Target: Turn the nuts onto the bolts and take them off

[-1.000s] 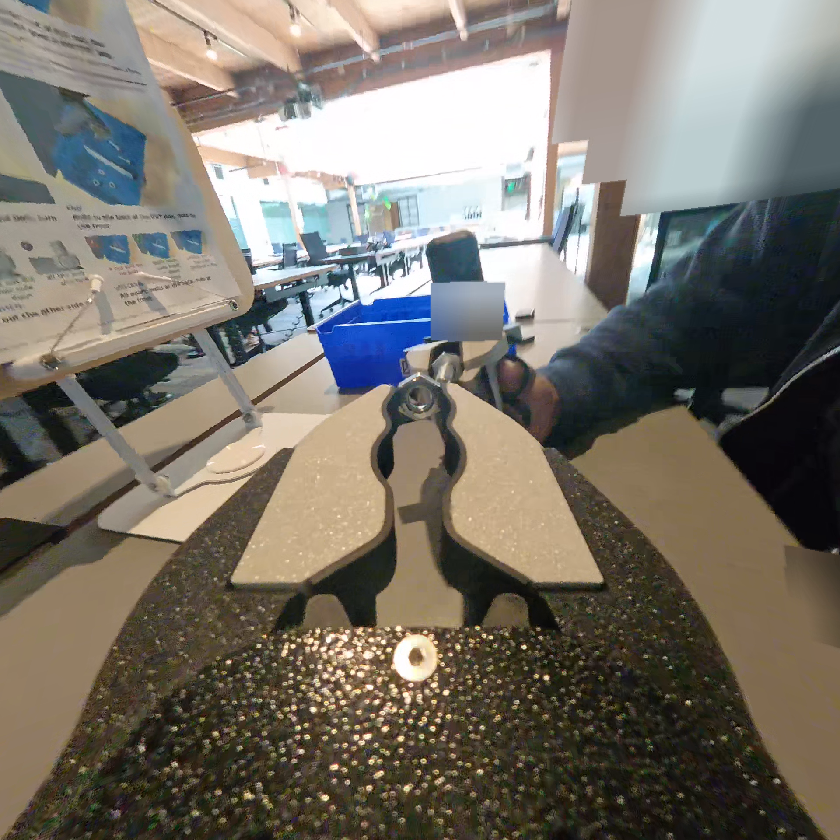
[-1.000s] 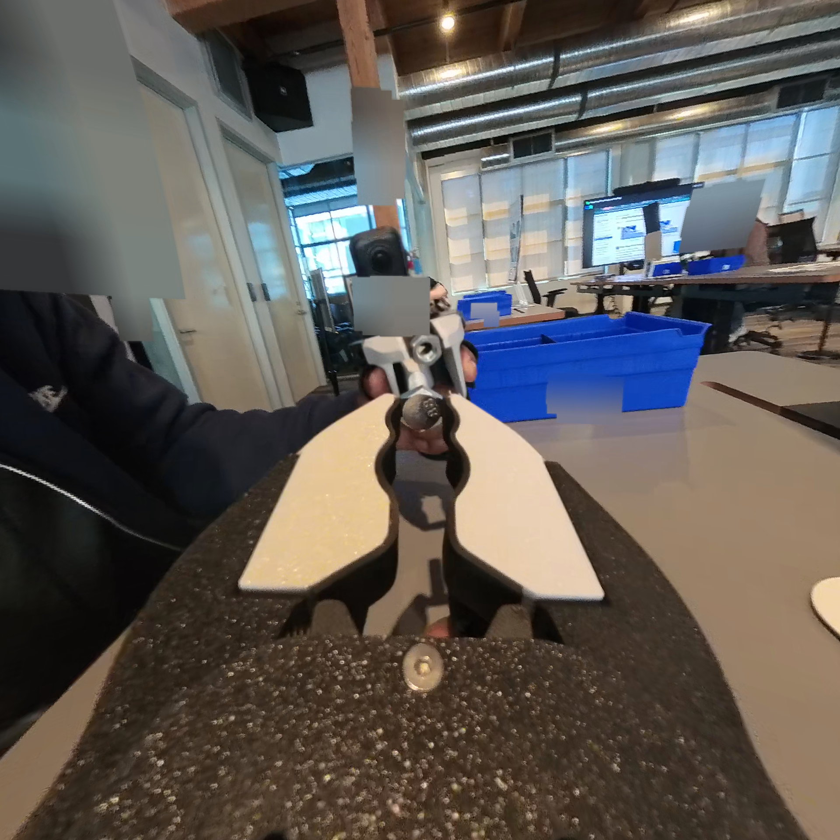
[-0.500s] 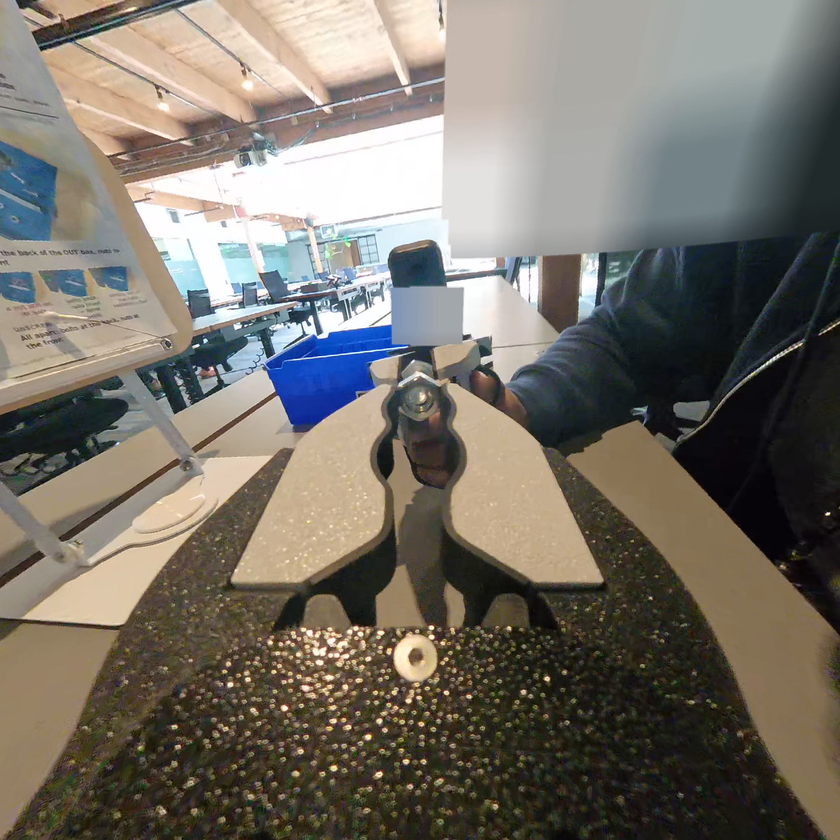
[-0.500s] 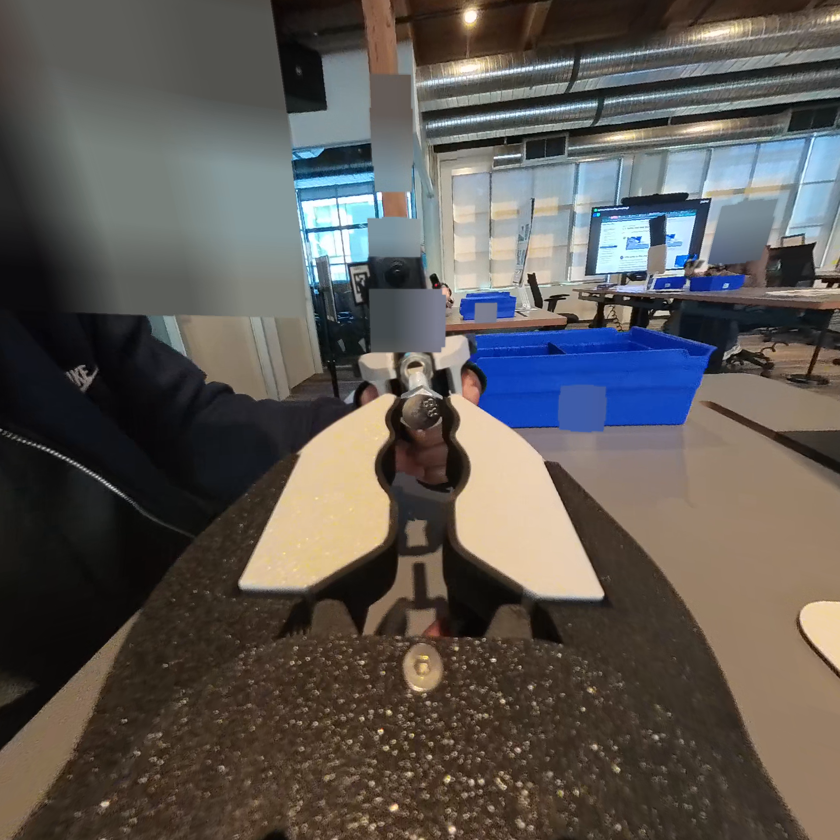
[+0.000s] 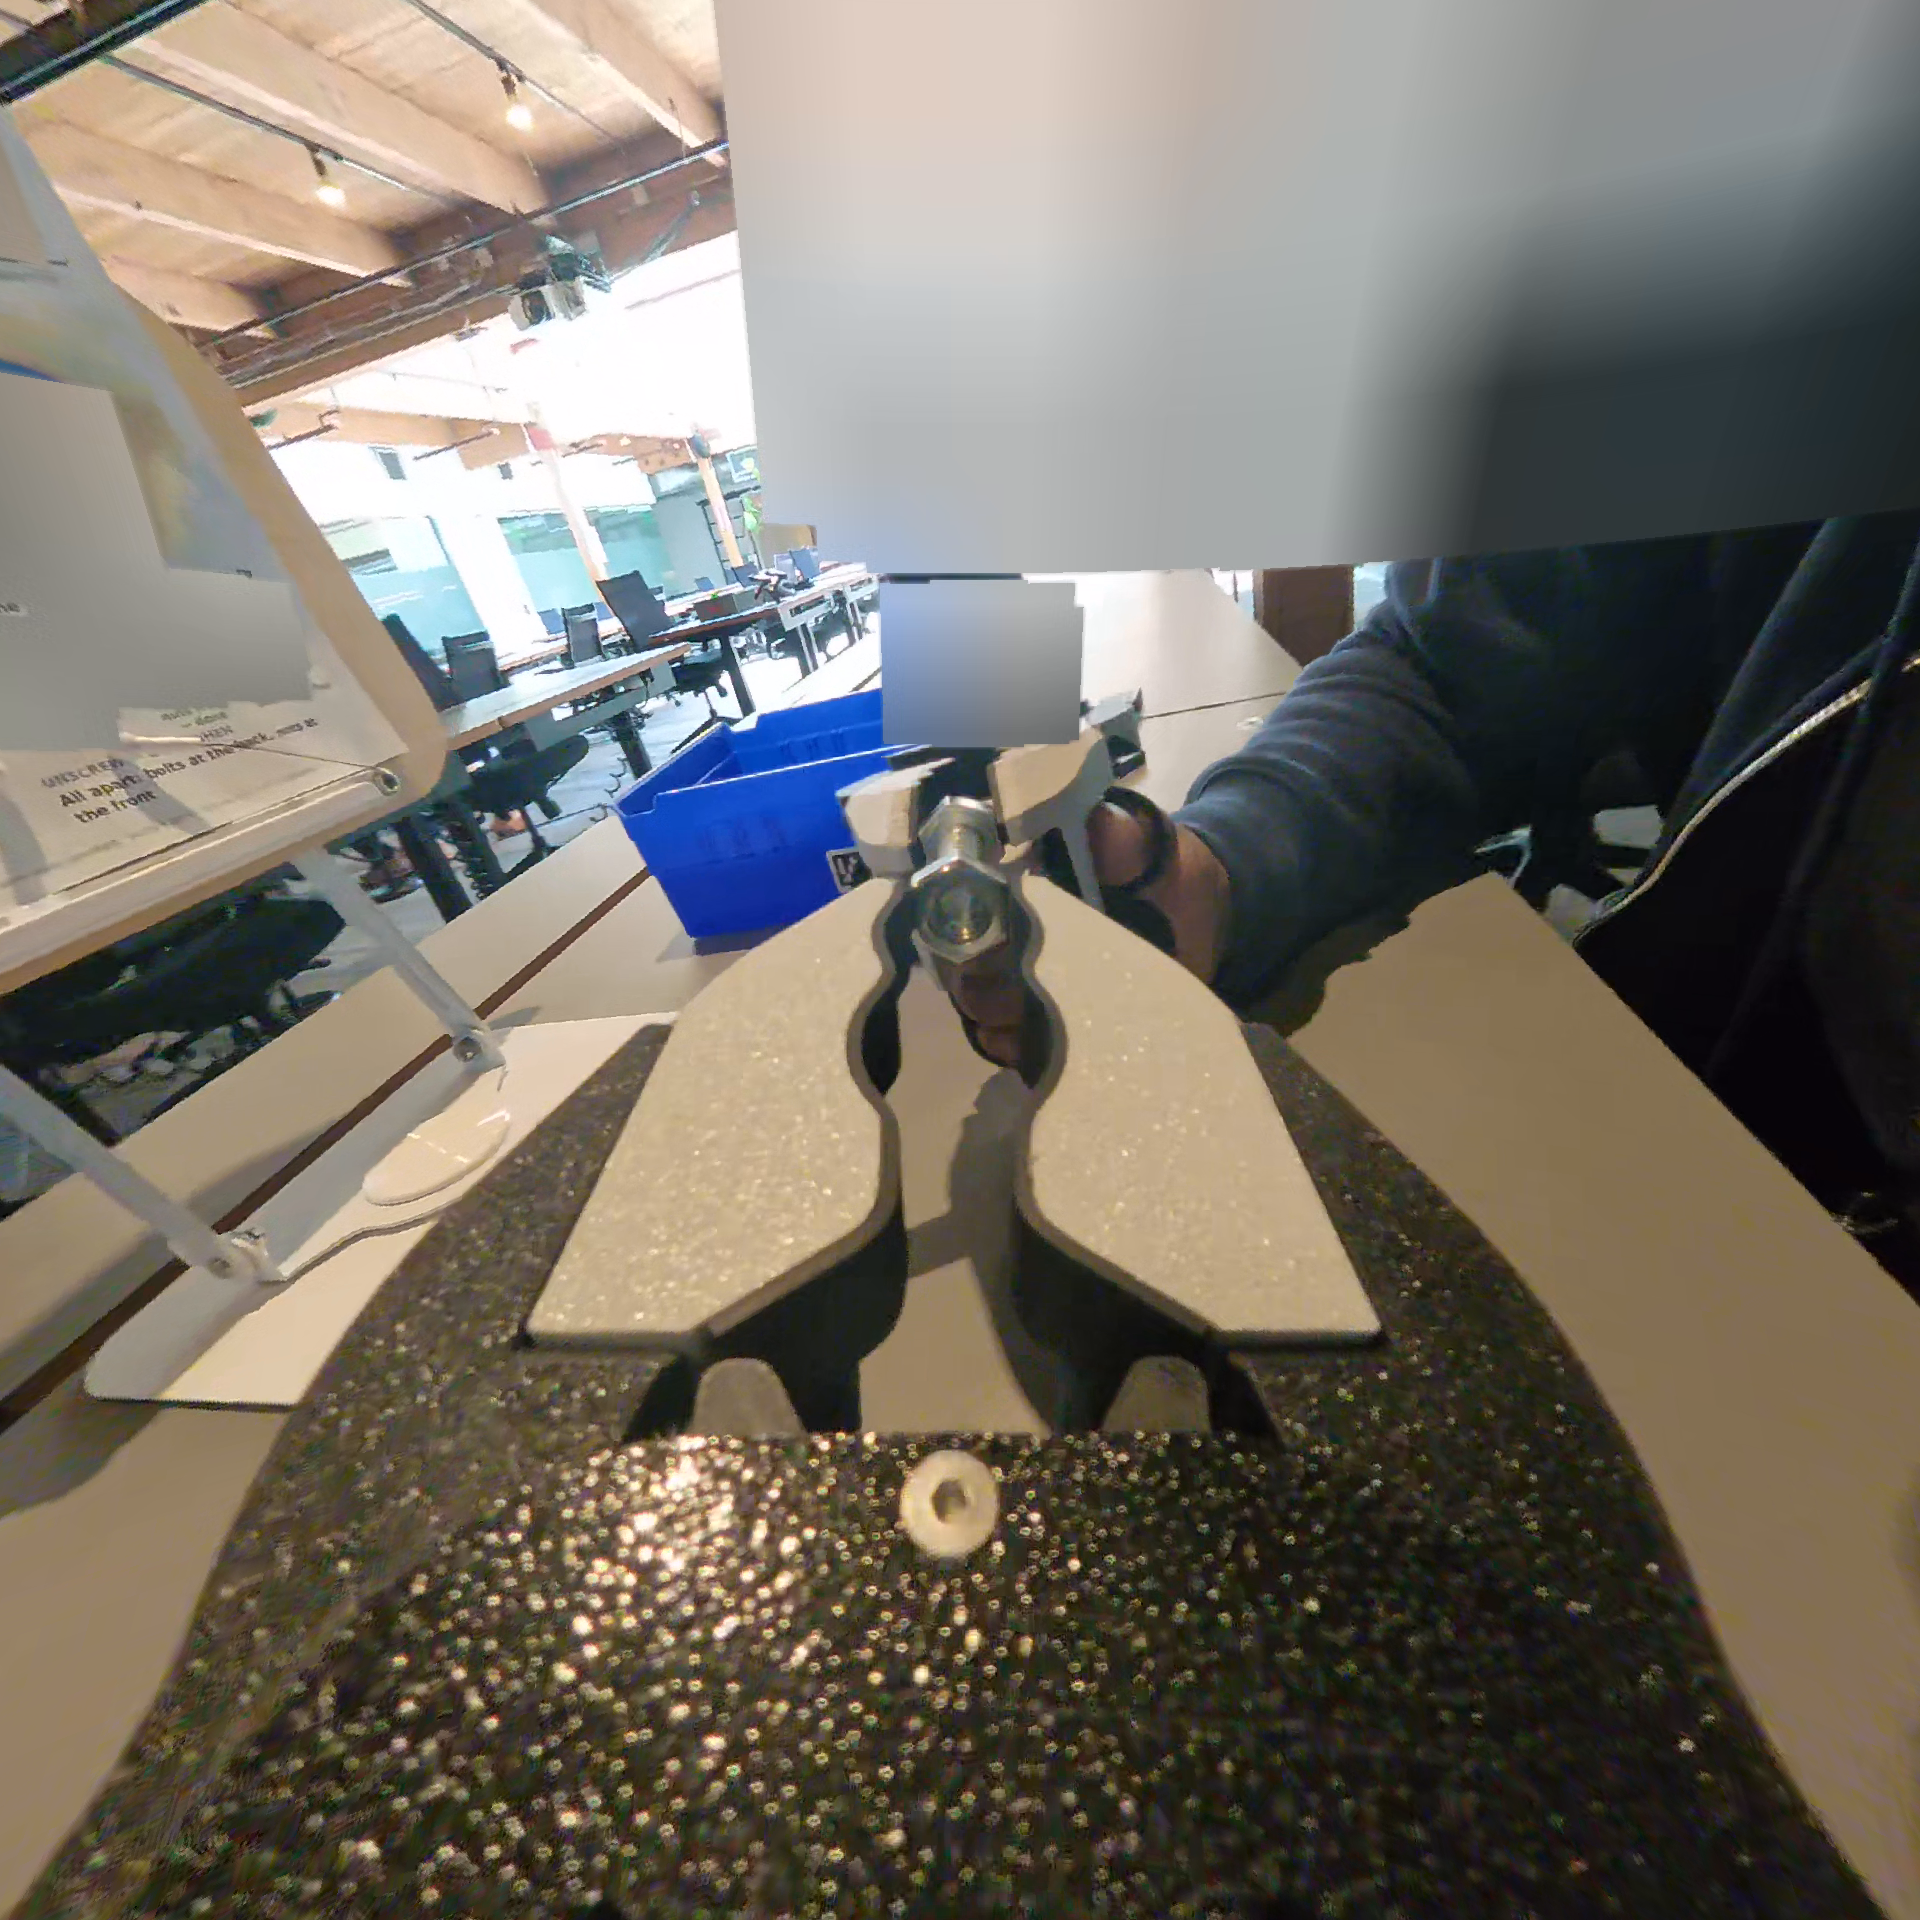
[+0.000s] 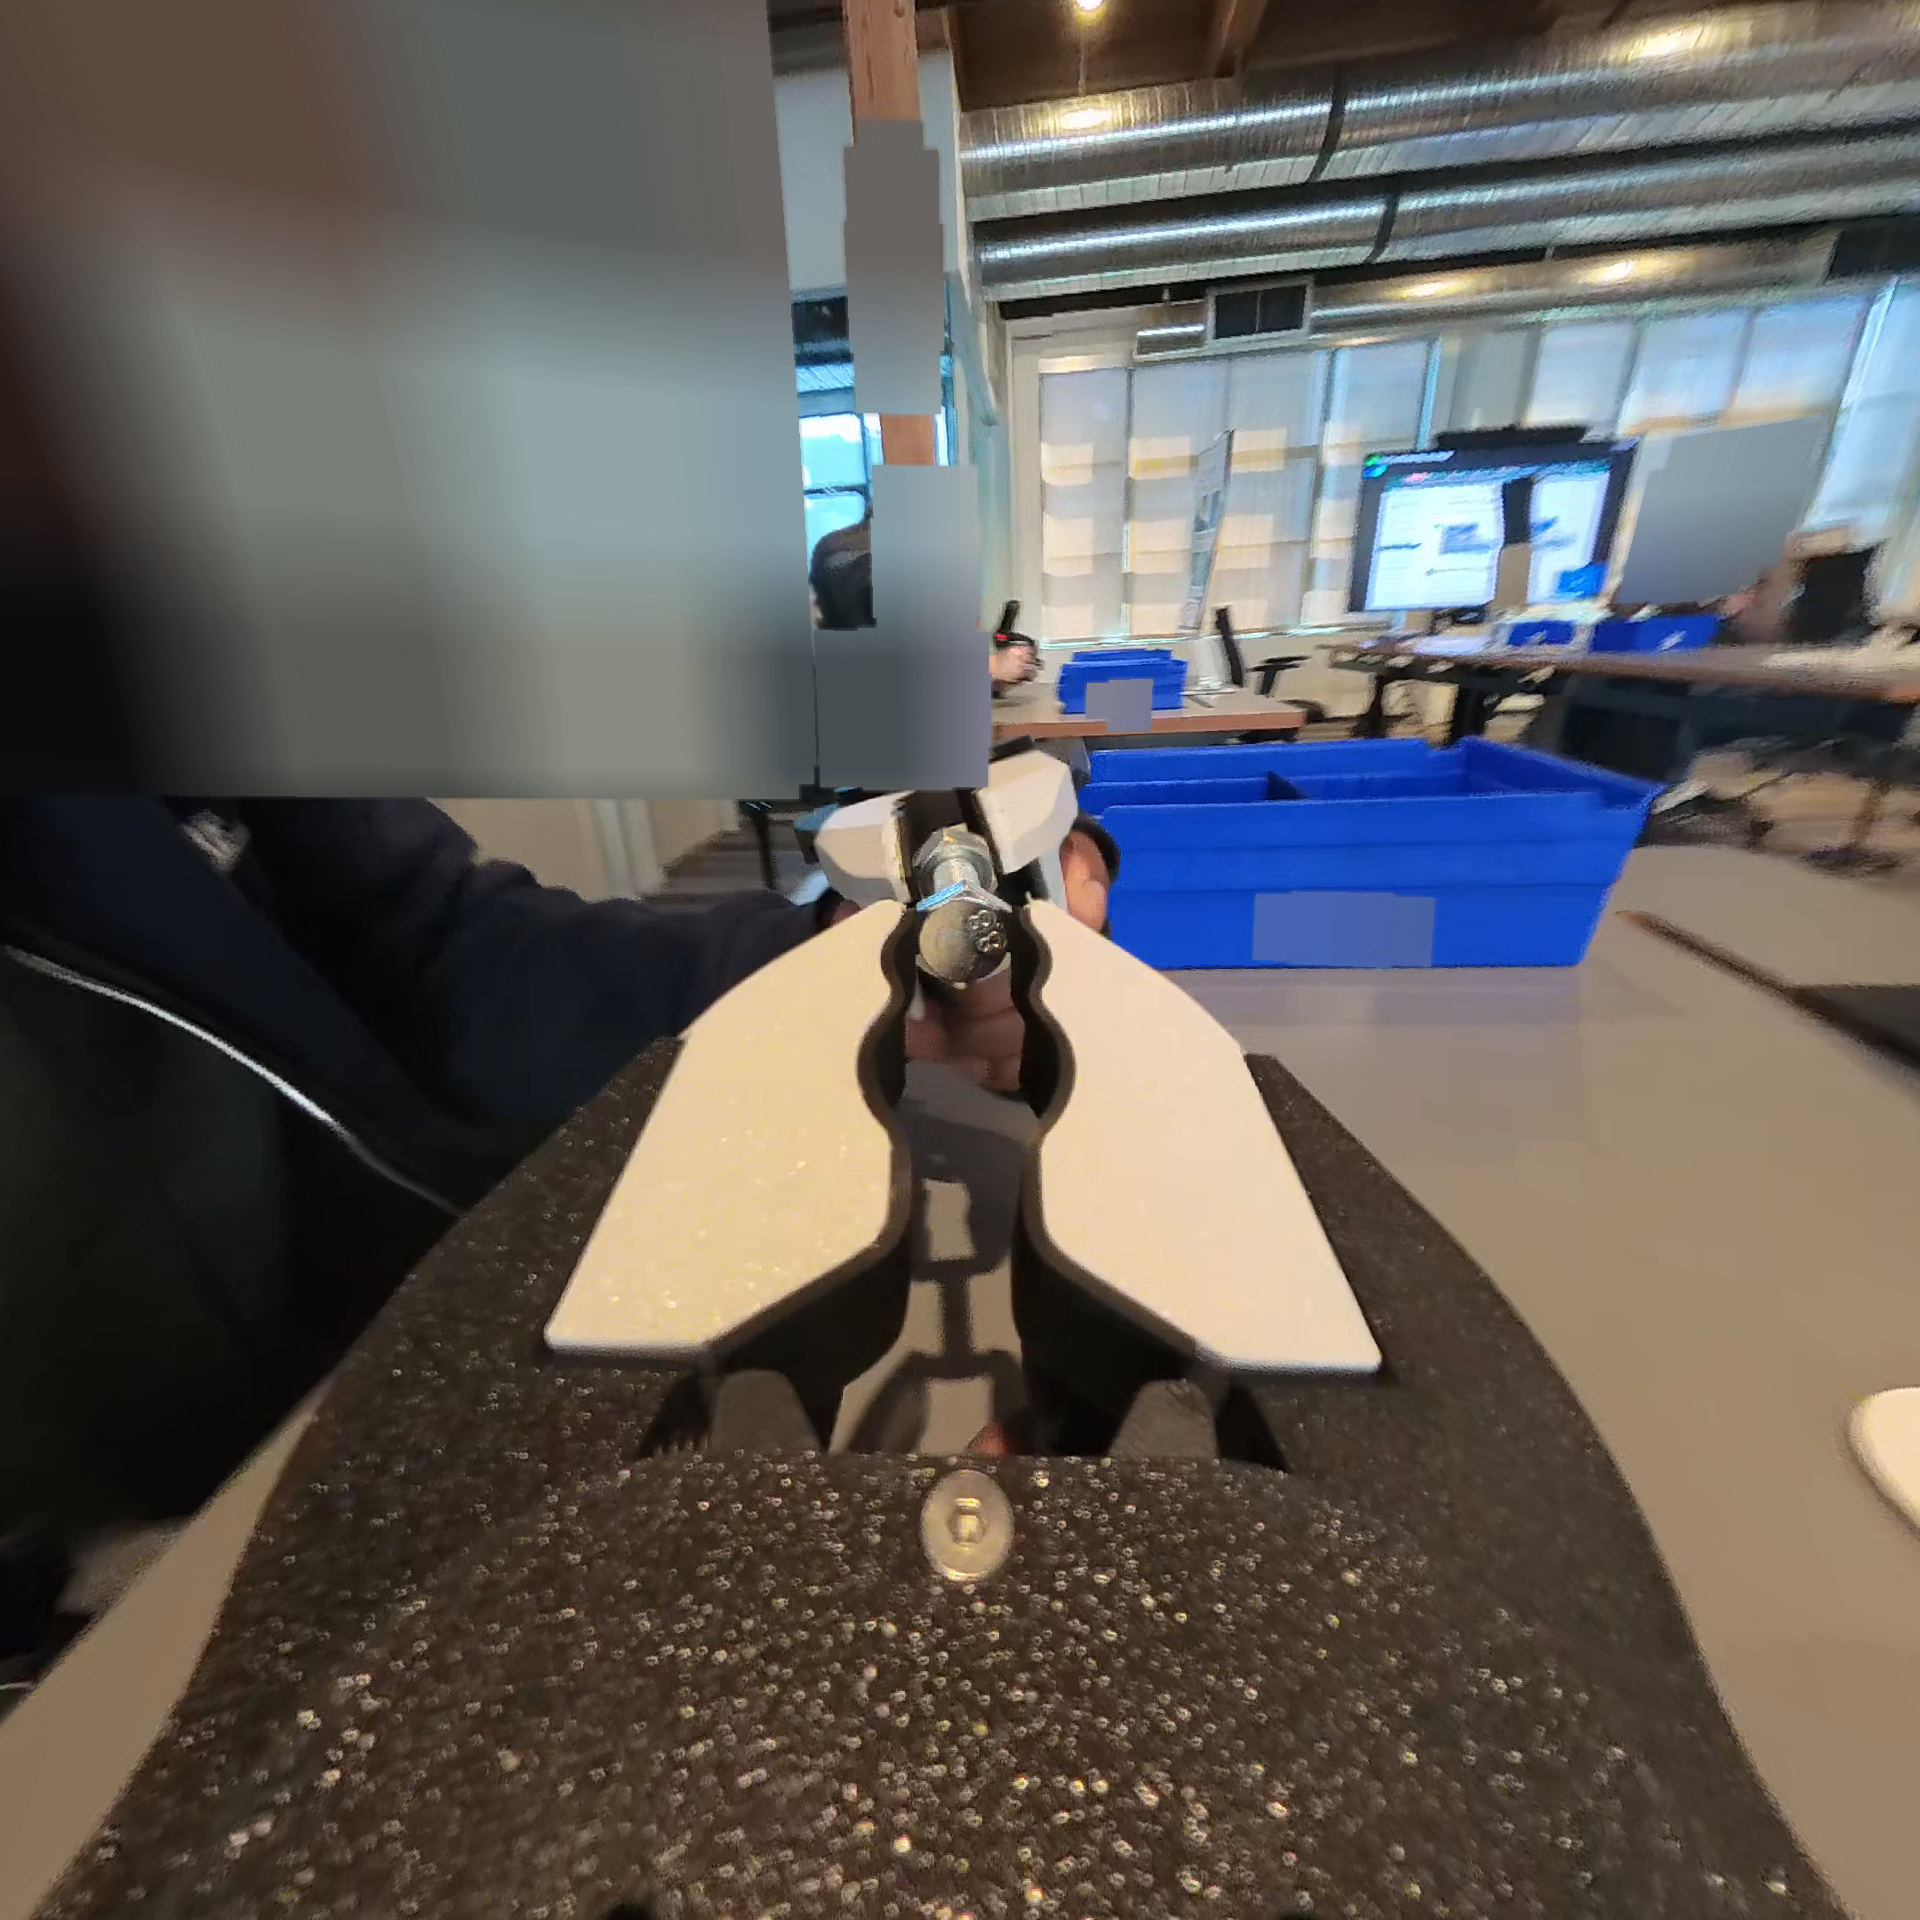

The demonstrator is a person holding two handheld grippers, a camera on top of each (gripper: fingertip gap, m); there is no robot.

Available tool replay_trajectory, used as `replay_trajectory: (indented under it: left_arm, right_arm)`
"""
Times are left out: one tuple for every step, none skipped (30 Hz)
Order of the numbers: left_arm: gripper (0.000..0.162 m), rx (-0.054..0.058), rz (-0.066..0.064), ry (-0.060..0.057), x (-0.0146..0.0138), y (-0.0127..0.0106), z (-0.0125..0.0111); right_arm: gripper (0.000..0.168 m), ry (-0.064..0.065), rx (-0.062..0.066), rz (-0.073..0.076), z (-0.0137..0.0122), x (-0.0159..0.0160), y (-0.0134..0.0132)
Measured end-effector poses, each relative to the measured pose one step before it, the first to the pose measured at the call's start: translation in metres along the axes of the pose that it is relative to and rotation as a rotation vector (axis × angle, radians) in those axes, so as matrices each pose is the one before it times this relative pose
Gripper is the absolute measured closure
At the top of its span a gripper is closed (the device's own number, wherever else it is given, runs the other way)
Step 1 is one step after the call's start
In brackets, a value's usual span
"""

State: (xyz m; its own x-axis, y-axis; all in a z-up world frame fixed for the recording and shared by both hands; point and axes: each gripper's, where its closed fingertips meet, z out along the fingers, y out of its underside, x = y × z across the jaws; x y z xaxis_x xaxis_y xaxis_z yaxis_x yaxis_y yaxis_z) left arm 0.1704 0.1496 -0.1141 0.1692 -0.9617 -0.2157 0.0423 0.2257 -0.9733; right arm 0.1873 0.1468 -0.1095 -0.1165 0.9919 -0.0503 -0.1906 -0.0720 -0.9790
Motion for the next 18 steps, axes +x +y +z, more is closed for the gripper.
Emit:
replay_trajectory:
  left_arm:
    - [0.146,-0.016,0.0243,-0.0105,-0.00022,0.00108,0.0001]
    - [0.146,-0.0205,0.0306,-0.0122,-0.00027,0.00182,-0.00001]
    - [0.146,-0.0188,0.0334,-0.0094,0.00013,0.00138,-0.00019]
    - [0.146,-0.016,0.0359,-0.0109,0.00024,0.00091,-0.00024]
    - [0.146,-0.0131,0.0373,-0.0128,0.00004,0.00062,-0.00023]
    - [0.145,-0.0096,0.0379,-0.0129,-0.00004,0.00019,-0.00034]
    - [0.145,-0.0071,0.0377,-0.0158,-0.00049,-0.00006,-0.00041]
    - [0.145,-0.0061,0.0343,-0.0159,-0.00039,0.00004,-0.00023]
    - [0.145,-0.004,0.0298,-0.0133,-0.00031,-0.00017,0.00003]
    - [0.145,-0.0008,0.0273,-0.013,-0.00036,-0.00053,-0.00012]
    - [0.145,-0.0002,0.0207,-0.0081,0.00002,-0.00049,-0.0003]
    - [0.145,0.0007,0.011,-0.0057,-0.00021,-0.00034,-0.00005]
    - [0.145,0.0013,0.0078,-0.0056,-0.00046,-0.00012,-0.00014]
    - [0.145,-0.0005,0.0061,-0.001,0.00011,0.00022,-0.00021]
    - [0.145,-0.0004,0.0075,0.0004,0.00026,0.00004,-0.00005]
    - [0.145,-0.0012,0.0116,-0.001,0.00038,0.00009,-0.00018]
    - [0.145,0.0006,0.0159,0.0003,0.00059,-0.00005,-0.00034]
    - [0.145,-0.0026,0.0219,-0.0015,0.00051,0.00054,-0.00018]
  right_arm:
    - [0.152,-0.0047,0.006,0.0235,0.001,0.00068,0.00017]
    - [0.152,-0.004,0.0061,0.0258,0.00035,0.00109,0.00044]
    - [0.152,-0.008,0.005,0.0312,-0.00045,0.00091,0.00087]
    - [0.152,-0.0091,0.0072,0.0362,0.00009,0.00118,0.00085]
    - [0.152,-0.008,0.0104,0.0366,0.00017,0.0009,0.00052]
    - [0.152,-0.0079,0.0104,0.0371,0.0004,0.00056,0.0008]
    - [0.152,-0.0085,0.0101,0.0381,0.00026,0.0008,0.00069]
    - [0.152,-0.009,0.0125,0.036,0.00005,0.00093,0.00023]
    - [0.152,-0.0106,0.0125,0.035,-0.00026,0.00096,-0.00039]
    - [0.152,-0.0117,0.0091,0.0328,-0.00002,0.00066,0.00017]
    - [0.152,-0.0105,0.0078,0.0267,0.00005,0.00046,0.00026]
    - [0.152,-0.0073,0.0075,0.0223,-0.00001,0.00052,0.00016]
    - [0.152,-0.0059,0.0068,0.0232,0.00013,0.00068,0.00013]
    - [0.152,-0.0086,0.0061,0.0275,0.00007,0.00057,0.00026]
    - [0.152,-0.0093,0.0066,0.0268,-0.00013,0.00053,0.0005]
    - [0.152,-0.0094,0.0054,0.024,-0.00017,0.00044,0.00064]
    - [0.152,-0.0094,0.0024,0.0244,-0.00002,0.00043,0.00063]
    - [0.152,-0.0059,0.0017,0.0202,-0.00013,0.00063,0.00034]
